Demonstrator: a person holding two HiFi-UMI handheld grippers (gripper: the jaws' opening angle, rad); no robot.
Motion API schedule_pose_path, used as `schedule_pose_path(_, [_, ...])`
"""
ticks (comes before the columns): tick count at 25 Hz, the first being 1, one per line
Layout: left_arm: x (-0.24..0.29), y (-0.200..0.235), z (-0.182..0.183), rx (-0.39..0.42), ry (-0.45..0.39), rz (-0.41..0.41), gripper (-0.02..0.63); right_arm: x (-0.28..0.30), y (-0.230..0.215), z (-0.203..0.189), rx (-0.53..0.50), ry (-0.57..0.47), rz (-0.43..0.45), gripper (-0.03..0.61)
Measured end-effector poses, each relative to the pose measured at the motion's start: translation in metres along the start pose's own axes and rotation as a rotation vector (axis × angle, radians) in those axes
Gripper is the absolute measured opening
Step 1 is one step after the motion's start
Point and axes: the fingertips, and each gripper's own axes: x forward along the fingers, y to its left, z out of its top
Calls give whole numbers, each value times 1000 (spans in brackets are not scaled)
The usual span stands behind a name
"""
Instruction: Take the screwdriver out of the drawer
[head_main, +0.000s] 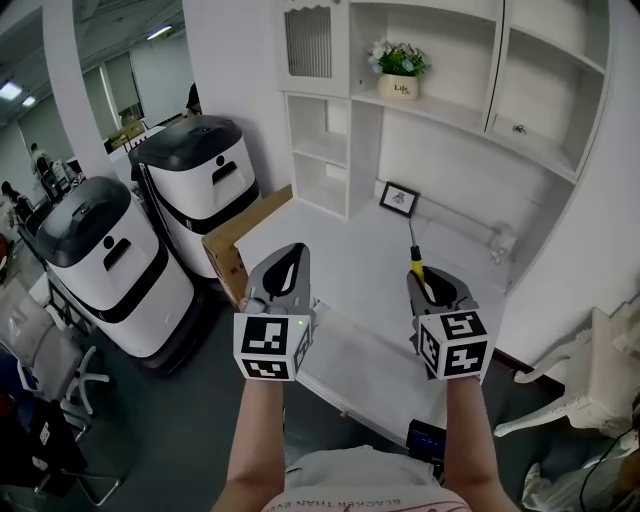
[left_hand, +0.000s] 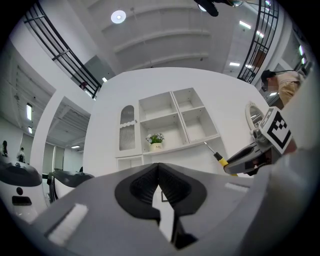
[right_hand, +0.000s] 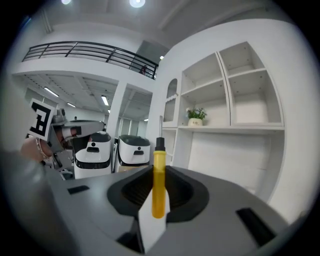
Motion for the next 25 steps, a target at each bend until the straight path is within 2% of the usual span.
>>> schedule_pose_path(12, [-10,5,34,31,-73,20,9,-40,-11,68,-56,-221,-84,83])
schedule_pose_path(25, [-18,-2,53,46,-113,5,9,-56,-12,76,-54,-248,-95,83])
